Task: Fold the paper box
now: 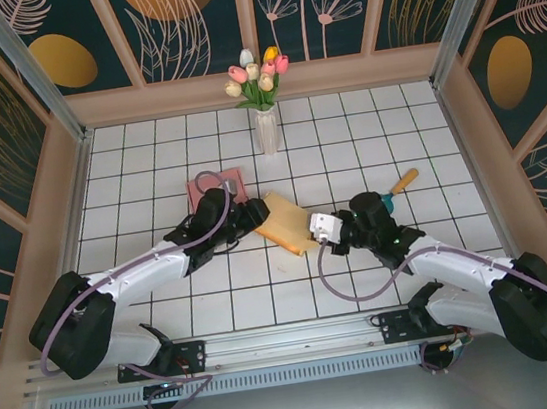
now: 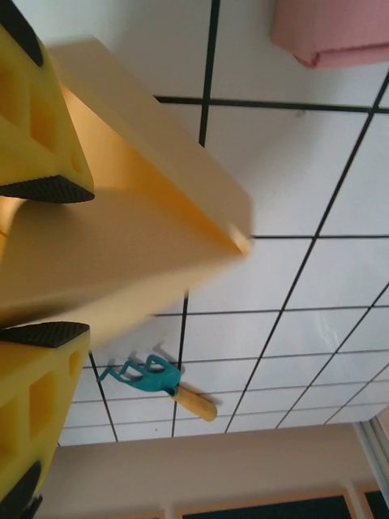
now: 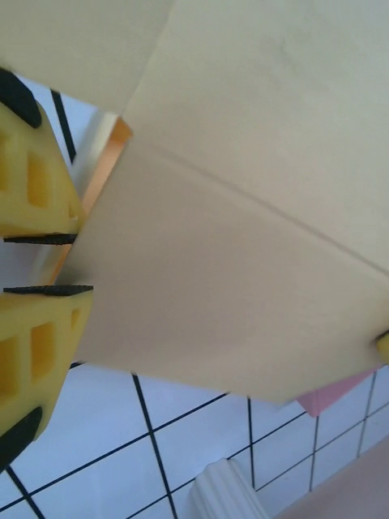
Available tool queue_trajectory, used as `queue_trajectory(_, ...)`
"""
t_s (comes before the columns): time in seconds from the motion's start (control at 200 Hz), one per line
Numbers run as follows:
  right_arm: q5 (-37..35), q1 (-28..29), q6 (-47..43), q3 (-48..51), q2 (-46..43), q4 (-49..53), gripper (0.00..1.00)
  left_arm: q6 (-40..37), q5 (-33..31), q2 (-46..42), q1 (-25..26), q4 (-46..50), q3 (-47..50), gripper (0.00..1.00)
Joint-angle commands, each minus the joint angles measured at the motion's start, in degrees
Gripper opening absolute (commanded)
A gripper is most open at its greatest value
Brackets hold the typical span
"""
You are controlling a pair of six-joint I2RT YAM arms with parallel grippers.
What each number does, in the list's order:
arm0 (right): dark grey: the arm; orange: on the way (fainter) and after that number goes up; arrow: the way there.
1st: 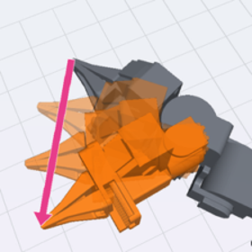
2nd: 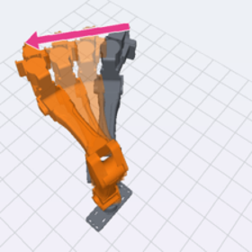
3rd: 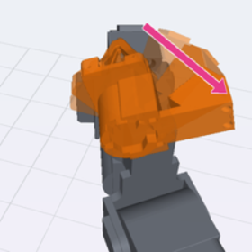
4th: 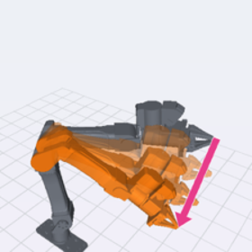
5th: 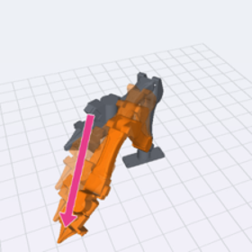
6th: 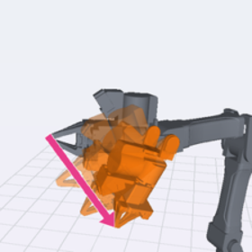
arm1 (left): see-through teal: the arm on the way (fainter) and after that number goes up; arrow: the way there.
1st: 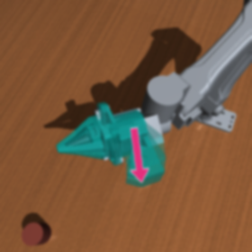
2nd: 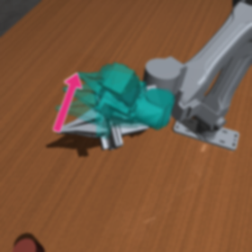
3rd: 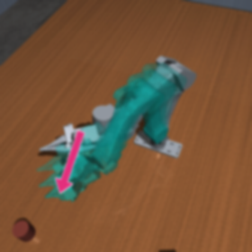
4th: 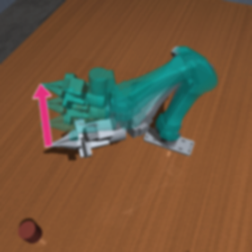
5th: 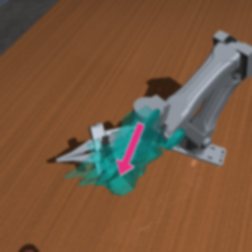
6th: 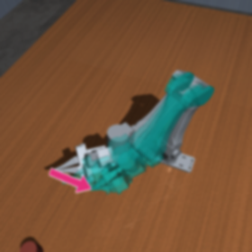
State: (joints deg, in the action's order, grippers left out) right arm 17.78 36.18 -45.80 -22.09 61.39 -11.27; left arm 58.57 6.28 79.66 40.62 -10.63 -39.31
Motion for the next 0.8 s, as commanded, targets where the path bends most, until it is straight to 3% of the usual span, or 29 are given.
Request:
queue_trajectory(0.0,-4.94,1.22,-1.78,-5.98,0.57,5.03,0.25,-3.27,-0.06,-0.60,1.05,1.14,2.75,0.41)
queue_trajectory(0.325,-11.48,4.80,-7.19,-11.53,5.62,15.81,0.40,-5.56,-3.45,-1.10,1.13,-0.49,5.51,0.40)
queue_trajectory(0.545,-8.99,5.81,-7.97,-13.29,2.41,18.37,0.43,-6.68,-5.13,1.46,1.06,-1.43,6.03,0.39)
queue_trajectory(0.656,-6.34,6.26,-4.08,-13.47,-1.11,16.35,0.44,-6.50,-5.49,1.56,1.08,-2.43,7.00,0.38)
queue_trajectory(0.796,-5.56,6.35,10.63,-12.87,-5.62,8.87,0.44,-6.51,-6.52,0.54,1.10,-2.32,8.37,0.38)
